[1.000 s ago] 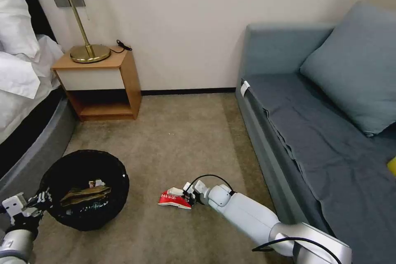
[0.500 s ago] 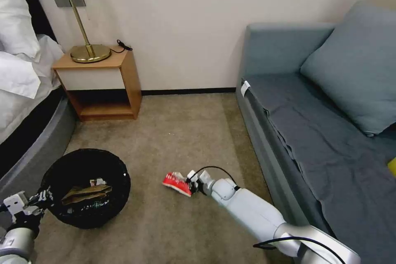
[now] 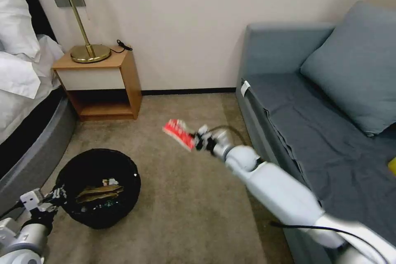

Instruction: Pick up the trash bin, then pick up the garbage on the floor and place it into the trash bin.

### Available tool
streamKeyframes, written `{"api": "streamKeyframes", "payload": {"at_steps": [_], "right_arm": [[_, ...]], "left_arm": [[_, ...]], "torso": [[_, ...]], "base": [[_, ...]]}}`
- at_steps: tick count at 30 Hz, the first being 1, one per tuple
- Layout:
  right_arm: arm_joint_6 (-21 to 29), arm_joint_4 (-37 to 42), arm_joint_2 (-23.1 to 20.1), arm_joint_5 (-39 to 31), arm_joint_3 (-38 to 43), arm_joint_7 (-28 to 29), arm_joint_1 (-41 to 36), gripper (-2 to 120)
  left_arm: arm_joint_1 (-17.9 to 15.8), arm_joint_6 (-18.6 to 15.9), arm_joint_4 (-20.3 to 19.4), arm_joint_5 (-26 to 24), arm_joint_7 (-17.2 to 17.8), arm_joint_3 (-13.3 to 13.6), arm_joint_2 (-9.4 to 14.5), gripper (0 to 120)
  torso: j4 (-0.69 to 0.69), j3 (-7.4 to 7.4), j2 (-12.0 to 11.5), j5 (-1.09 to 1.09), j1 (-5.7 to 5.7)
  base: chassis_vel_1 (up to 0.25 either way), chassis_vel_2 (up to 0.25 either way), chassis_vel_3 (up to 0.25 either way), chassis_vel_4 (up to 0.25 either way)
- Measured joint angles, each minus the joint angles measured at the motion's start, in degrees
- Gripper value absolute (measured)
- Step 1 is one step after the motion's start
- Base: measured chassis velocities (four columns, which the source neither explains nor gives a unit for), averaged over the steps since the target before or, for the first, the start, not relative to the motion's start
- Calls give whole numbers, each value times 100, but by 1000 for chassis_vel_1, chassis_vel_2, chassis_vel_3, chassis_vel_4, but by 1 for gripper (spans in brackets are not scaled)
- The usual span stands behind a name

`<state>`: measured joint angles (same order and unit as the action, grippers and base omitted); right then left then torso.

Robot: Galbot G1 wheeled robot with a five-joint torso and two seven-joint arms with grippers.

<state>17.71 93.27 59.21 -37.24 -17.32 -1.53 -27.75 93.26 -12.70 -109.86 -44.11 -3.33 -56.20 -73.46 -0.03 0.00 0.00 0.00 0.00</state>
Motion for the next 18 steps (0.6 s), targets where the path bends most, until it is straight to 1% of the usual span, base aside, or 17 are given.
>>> {"api": "streamKeyframes", "payload": {"at_steps": [1,2,4,6,8,10,11,14,16,18], "right_arm": [[0,0,0,0,0,0,0,0],[29,233,-88,-105,-49,40,31,0],[141,1006,-288,-352,-278,135,74,0],[155,1131,-312,-380,-342,148,74,0],[191,1431,-338,-388,-616,172,10,0],[204,1488,-314,-233,-911,173,-104,0],[204,1488,-314,-233,-911,173,-104,0],[169,1427,-186,106,-1205,138,-330,0],[166,1421,-171,137,-1235,132,-350,0],[164,1354,-33,327,-1456,114,-468,0]], "left_arm": [[0,0,0,0,0,0,0,4],[0,-9,-29,0,5,40,-7,4],[3,-50,-132,3,32,166,-49,4],[3,-59,-161,7,41,201,-63,4],[13,-77,-256,21,49,315,-100,4],[40,-95,-366,31,56,435,-133,4],[40,-95,-366,31,56,435,-133,4],[164,-96,-526,69,55,596,-207,4],[181,-95,-537,79,54,612,-220,4],[286,-61,-593,145,40,726,-319,4]], "torso": [[0,0,0,0,0],[1,0,0,0,0],[4,0,1,2,0],[3,0,1,0,0],[4,-1,1,1,0],[3,0,1,1,0],[3,0,1,1,0],[3,0,1,1,0],[3,0,1,1,0],[3,0,1,-1,0]], "base": [[0,0,0,0],[0,0,0,0],[0,0,0,0],[0,0,0,0],[0,0,0,0],[0,0,0,0],[0,0,0,0],[0,0,0,0],[0,0,0,0],[0,0,0,0]]}}
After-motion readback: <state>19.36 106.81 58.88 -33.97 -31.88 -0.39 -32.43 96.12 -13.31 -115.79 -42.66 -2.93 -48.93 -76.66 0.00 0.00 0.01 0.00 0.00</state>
